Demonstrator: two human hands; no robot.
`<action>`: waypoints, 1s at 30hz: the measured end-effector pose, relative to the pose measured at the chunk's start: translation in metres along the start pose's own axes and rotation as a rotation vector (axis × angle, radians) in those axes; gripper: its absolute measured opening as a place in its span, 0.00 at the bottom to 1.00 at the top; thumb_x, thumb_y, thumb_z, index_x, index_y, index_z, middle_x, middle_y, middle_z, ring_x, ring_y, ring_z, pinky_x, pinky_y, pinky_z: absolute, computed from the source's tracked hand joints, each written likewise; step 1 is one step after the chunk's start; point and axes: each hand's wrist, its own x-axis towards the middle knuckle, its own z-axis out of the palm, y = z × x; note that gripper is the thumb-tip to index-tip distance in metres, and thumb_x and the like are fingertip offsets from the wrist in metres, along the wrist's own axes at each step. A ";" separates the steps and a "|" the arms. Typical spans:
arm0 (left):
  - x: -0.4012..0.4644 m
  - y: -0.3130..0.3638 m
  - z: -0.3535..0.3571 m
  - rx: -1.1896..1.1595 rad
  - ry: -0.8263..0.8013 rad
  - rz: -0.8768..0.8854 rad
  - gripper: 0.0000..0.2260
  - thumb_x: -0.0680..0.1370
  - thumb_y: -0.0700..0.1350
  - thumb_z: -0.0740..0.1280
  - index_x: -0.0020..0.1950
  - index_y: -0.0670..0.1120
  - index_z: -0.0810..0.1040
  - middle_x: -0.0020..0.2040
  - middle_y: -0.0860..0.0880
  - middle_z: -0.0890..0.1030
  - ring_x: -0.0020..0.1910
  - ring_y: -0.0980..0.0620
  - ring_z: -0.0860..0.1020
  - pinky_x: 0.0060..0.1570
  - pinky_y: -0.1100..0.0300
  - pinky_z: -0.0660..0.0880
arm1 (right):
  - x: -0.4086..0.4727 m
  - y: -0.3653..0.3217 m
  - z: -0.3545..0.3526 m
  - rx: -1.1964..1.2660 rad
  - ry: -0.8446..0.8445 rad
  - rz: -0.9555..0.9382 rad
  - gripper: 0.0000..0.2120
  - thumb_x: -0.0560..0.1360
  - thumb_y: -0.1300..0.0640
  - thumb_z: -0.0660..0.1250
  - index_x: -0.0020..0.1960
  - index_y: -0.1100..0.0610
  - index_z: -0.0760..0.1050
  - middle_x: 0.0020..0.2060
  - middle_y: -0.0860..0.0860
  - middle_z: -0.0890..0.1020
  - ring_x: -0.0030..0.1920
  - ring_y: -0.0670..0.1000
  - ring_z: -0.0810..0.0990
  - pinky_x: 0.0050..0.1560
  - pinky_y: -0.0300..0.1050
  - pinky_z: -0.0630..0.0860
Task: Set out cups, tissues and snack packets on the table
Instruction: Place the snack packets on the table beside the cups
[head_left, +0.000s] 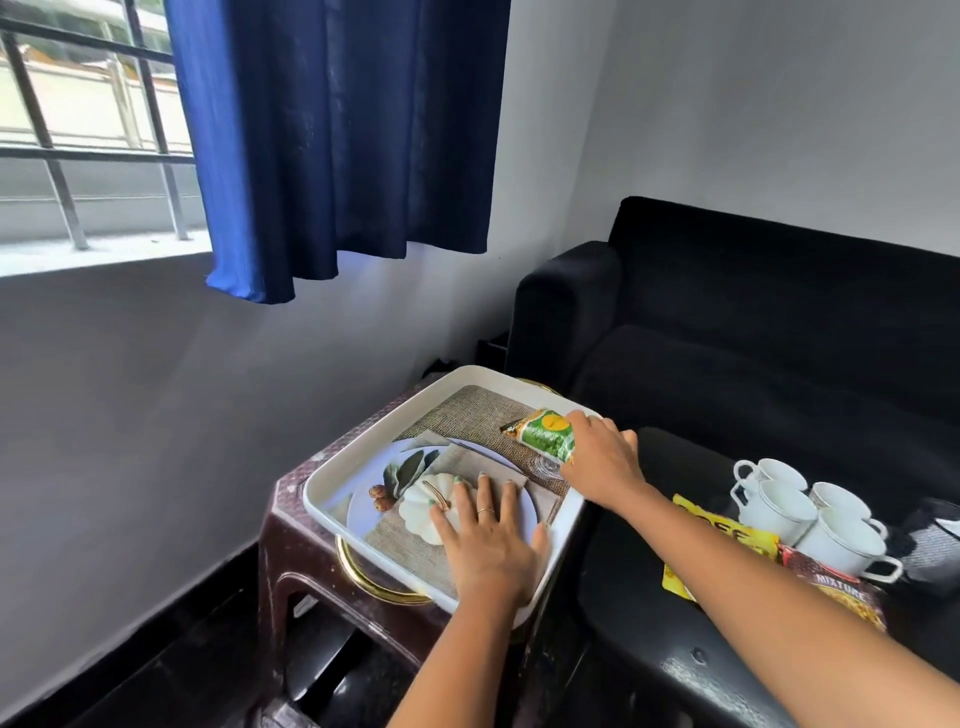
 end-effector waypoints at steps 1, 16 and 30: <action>0.000 0.000 0.000 -0.005 -0.004 0.000 0.30 0.79 0.64 0.43 0.78 0.53 0.42 0.79 0.48 0.43 0.77 0.42 0.39 0.71 0.36 0.39 | -0.005 0.000 0.000 0.038 0.022 -0.011 0.22 0.72 0.57 0.66 0.64 0.54 0.64 0.59 0.51 0.74 0.62 0.54 0.70 0.59 0.51 0.64; 0.000 0.017 -0.044 -0.550 -0.234 0.041 0.23 0.74 0.60 0.61 0.67 0.53 0.72 0.75 0.45 0.63 0.75 0.43 0.54 0.72 0.43 0.46 | -0.096 0.009 -0.043 0.023 0.384 -0.238 0.24 0.67 0.60 0.66 0.63 0.51 0.70 0.54 0.47 0.76 0.57 0.51 0.73 0.54 0.47 0.65; -0.036 0.103 -0.088 -1.511 -0.421 0.212 0.13 0.72 0.51 0.72 0.53 0.48 0.76 0.42 0.53 0.85 0.45 0.55 0.81 0.43 0.58 0.75 | -0.170 0.042 -0.072 0.165 0.700 0.153 0.31 0.63 0.48 0.77 0.60 0.51 0.65 0.49 0.51 0.76 0.51 0.52 0.71 0.45 0.50 0.69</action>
